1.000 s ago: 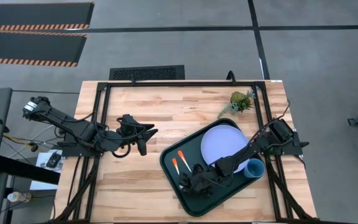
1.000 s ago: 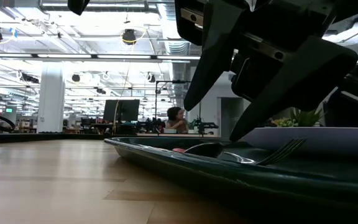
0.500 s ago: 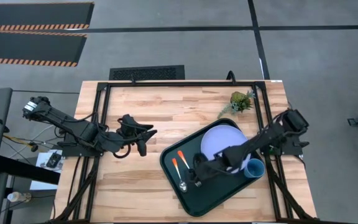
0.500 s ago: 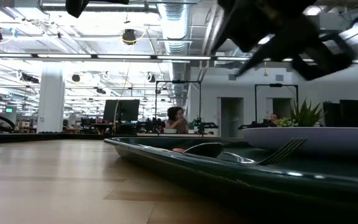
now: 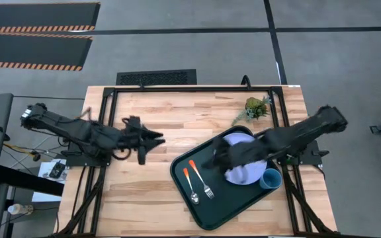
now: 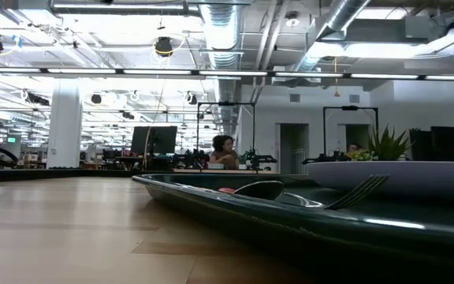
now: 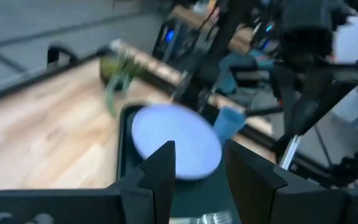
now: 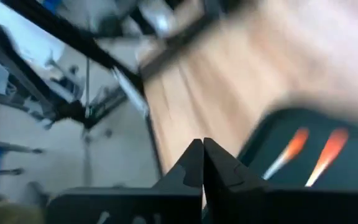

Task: Pick and place plate/cup/fork/spoon on tray
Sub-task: Return to Home Position

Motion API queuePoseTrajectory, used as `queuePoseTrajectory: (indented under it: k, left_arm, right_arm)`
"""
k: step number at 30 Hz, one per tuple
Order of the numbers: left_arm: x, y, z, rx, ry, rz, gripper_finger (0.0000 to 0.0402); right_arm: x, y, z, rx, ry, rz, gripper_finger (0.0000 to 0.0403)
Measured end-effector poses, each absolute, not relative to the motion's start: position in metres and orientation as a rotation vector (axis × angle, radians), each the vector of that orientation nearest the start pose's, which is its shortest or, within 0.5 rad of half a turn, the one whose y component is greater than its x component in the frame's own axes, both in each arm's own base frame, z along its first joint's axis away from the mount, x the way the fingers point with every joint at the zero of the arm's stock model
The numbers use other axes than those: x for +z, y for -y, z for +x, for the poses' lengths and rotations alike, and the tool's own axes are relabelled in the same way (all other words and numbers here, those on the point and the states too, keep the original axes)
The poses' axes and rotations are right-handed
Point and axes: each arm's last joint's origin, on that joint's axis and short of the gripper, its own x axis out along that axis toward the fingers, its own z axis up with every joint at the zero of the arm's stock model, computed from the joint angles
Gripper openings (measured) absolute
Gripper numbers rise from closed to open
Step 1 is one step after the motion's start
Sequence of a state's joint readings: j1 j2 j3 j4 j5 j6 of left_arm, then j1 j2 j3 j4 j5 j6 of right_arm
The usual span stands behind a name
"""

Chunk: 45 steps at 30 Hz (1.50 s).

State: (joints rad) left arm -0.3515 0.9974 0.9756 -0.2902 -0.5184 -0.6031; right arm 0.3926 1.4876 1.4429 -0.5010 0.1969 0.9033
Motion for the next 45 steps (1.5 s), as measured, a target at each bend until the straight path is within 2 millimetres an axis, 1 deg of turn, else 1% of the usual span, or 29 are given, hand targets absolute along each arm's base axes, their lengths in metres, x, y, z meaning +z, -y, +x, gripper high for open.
queuePoseTrajectory:
  k: [3,5,8,11,13,15,16,17,18,20,23,26,28,31,35,38,42,44,45]
  left_arm:
    - [0.376,0.051,0.192,0.248,-0.130,-0.412,0.0121]
    - [0.391,0.047,0.183,0.267,-0.045,-0.389,0.0121]
    - [0.405,0.041,0.170,0.293,0.022,-0.349,0.0121]
    - [0.407,0.038,0.161,0.306,0.021,-0.301,0.0121]
    - [0.408,0.036,0.157,0.309,0.022,-0.309,0.0121]
    - [0.407,0.033,0.156,0.321,0.016,-0.292,0.0121]
    - [0.407,0.030,0.157,0.330,0.018,-0.287,0.0121]
    - [0.405,0.028,0.157,0.318,0.012,-0.280,0.0121]
    - [0.403,0.025,0.158,0.295,-0.003,-0.275,0.0121]
    - [0.399,0.019,0.160,0.230,-0.024,-0.279,0.0121]
    - [0.392,0.006,0.166,0.157,-0.005,-0.305,0.0121]
    - [0.381,-0.009,0.169,0.130,-0.017,-0.319,0.0121]
    - [0.374,-0.017,0.168,0.106,-0.033,-0.323,0.0121]
    - [0.366,-0.024,0.167,0.078,-0.026,-0.305,0.0121]
    - [0.354,-0.029,0.164,0.051,0.026,-0.268,0.0121]
    - [0.336,-0.032,0.160,0.063,0.042,-0.282,0.0121]
    - [0.307,-0.031,0.153,0.057,0.075,-0.286,0.0121]
    - [0.291,-0.031,0.150,0.054,0.102,-0.296,0.0121]
    - [0.283,-0.030,0.148,0.053,0.117,-0.302,0.0121]
  right_arm:
    - [0.405,-0.102,0.269,-0.065,-0.397,0.509,0.0008]
    - [0.430,-0.087,0.241,-0.100,-0.293,0.416,0.0009]
    - [0.452,-0.066,0.198,-0.109,-0.225,0.300,0.0020]
    - [0.464,-0.050,0.162,-0.182,-0.170,0.322,0.0031]
    - [0.469,-0.041,0.143,-0.235,-0.131,0.328,0.0034]
    - [0.468,-0.037,0.133,-0.219,-0.149,0.224,0.0035]
    - [0.467,-0.037,0.128,-0.162,-0.166,0.152,0.0035]
    - [0.463,-0.037,0.125,-0.099,-0.186,0.088,0.0034]
    - [0.458,-0.037,0.124,-0.071,-0.192,0.058,0.0034]
    - [0.451,-0.034,0.122,-0.071,-0.143,0.078,0.0034]
    - [0.432,-0.026,0.113,-0.105,-0.095,0.092,0.0034]
    - [0.410,-0.017,0.094,-0.124,-0.011,0.140,0.0033]
    - [0.399,-0.013,0.081,-0.094,0.073,0.169,0.0033]
    - [0.374,-0.007,0.068,-0.111,0.156,0.198,0.0033]
    - [0.336,-0.005,0.062,-0.118,0.230,0.229,0.0033]
    - [0.315,-0.002,0.055,-0.131,0.302,0.257,0.0033]
    - [0.285,-0.001,0.052,-0.129,0.314,0.281,0.0033]
    - [0.273,-0.002,0.057,-0.130,0.303,0.292,0.0033]
    - [0.265,-0.003,0.060,-0.136,0.265,0.287,0.0033]
